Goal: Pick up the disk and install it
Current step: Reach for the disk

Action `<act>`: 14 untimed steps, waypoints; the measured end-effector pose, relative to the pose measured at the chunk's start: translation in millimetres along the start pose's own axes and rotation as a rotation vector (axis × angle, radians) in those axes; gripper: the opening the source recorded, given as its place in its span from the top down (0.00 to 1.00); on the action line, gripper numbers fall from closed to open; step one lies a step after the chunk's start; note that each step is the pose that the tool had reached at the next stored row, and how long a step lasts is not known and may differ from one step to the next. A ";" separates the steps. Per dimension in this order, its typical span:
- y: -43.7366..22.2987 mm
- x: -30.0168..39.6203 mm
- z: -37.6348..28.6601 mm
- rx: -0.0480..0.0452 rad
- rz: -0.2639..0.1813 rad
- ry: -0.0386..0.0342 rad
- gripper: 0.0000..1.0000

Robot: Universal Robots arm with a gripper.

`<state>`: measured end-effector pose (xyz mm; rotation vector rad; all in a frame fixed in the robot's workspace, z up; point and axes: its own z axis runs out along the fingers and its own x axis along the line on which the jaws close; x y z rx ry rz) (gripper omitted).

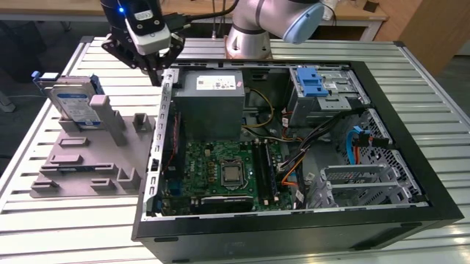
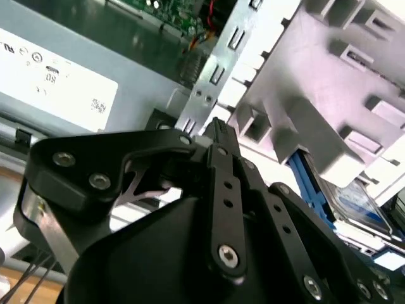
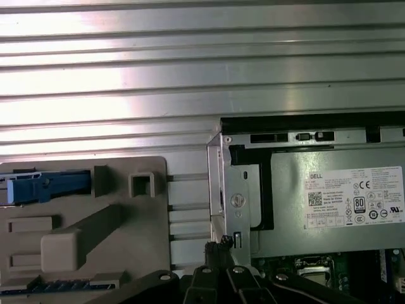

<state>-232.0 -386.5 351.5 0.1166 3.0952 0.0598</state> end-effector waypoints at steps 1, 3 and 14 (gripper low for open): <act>0.7 0.8 -0.8 -0.0002 0.000 -0.0028 0.89; 2.0 3.2 -1.5 -0.0001 0.000 -0.0087 0.89; 1.9 19.2 -1.8 0.0018 -0.001 -0.0125 0.89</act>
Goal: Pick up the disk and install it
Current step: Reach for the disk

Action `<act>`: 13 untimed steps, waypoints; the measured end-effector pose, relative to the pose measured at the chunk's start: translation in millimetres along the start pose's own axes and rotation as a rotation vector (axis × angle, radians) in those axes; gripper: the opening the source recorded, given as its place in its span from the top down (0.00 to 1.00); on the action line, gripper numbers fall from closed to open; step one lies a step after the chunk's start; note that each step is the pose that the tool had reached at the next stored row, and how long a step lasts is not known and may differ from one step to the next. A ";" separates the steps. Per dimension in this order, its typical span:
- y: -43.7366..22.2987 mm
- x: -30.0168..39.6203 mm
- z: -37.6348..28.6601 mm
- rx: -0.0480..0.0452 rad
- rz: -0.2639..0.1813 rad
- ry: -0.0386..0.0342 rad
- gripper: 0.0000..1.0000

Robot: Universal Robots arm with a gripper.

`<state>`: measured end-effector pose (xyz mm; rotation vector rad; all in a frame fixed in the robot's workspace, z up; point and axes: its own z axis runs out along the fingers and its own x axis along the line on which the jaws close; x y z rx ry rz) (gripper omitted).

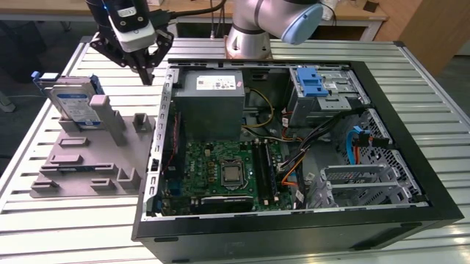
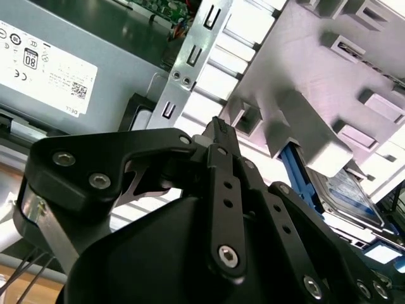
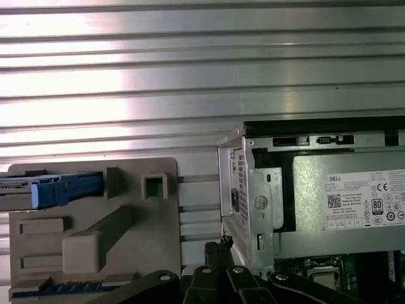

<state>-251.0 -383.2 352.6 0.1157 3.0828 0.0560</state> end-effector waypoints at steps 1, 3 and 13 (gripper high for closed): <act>0.0 0.5 0.0 0.0001 0.000 0.0006 0.89; -0.1 1.5 0.1 0.0001 0.000 0.0013 0.89; -0.5 5.8 0.6 0.0001 0.000 0.0019 0.89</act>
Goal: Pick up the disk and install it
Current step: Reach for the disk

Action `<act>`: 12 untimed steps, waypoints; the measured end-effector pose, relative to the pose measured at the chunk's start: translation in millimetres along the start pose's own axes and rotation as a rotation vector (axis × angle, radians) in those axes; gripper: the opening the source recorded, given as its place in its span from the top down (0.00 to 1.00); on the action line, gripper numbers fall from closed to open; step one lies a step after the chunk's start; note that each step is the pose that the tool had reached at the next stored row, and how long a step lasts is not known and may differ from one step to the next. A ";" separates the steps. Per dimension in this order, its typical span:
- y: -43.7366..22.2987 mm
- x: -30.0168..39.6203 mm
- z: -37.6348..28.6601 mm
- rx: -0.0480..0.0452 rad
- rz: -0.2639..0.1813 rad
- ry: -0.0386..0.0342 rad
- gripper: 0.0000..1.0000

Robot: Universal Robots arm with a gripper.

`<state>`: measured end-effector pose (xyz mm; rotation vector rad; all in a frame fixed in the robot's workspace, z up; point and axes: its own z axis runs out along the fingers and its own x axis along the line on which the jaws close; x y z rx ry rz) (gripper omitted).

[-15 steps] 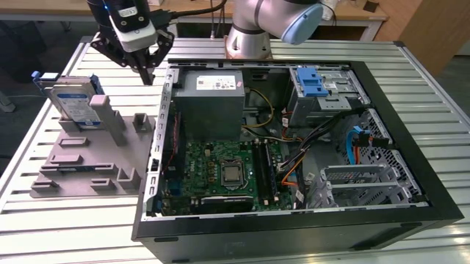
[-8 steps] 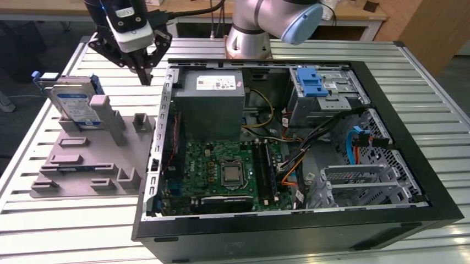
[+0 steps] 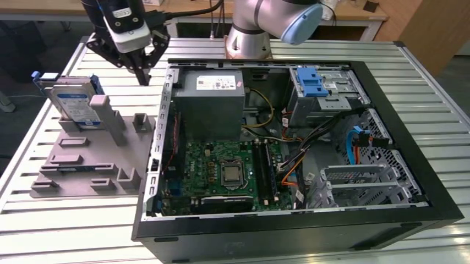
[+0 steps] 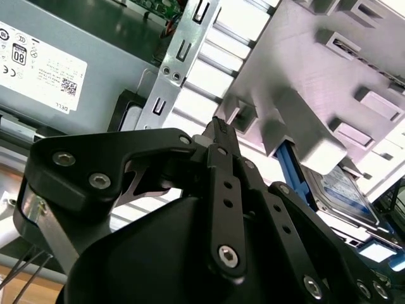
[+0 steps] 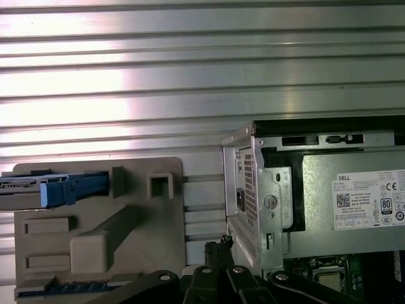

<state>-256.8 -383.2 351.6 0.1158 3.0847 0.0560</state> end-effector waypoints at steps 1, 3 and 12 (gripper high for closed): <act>0.0 0.3 0.0 0.0000 0.000 0.0002 0.89; -0.1 1.0 0.2 0.0000 0.000 0.0004 0.89; -0.4 4.2 0.7 0.0001 0.000 0.0014 0.89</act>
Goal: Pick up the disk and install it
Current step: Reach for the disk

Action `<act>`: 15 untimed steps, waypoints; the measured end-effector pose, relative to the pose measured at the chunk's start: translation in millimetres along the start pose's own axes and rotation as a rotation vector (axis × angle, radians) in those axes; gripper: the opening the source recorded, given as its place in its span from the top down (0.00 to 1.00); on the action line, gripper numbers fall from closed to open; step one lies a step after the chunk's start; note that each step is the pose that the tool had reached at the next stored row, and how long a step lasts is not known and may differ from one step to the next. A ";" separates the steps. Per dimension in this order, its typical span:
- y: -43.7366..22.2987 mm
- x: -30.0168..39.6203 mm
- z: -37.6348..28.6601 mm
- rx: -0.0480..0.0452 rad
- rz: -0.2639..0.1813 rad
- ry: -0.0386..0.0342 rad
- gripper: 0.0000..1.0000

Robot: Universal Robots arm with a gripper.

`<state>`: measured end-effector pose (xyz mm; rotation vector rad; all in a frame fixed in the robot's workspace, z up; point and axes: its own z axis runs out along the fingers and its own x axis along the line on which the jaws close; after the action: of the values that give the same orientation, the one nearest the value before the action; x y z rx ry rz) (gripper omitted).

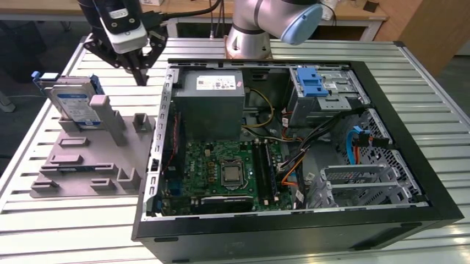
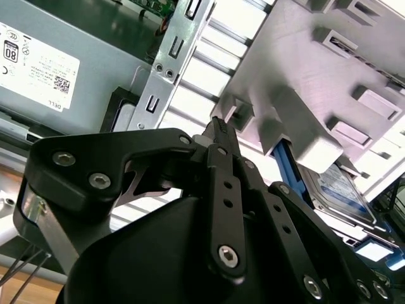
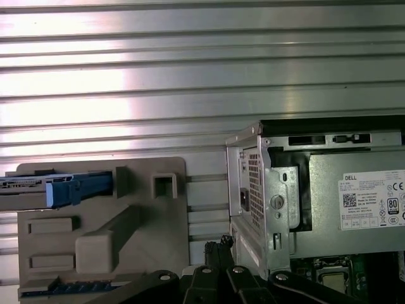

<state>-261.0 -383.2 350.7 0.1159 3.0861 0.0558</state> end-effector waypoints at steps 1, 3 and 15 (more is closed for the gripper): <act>0.0 0.4 0.1 0.0000 0.000 0.0001 0.89; -0.1 1.1 0.2 0.0000 0.000 0.0005 0.89; -0.5 6.4 1.2 0.0002 0.000 0.0022 0.89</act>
<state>-267.3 -383.2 349.1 0.1161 3.0884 0.0558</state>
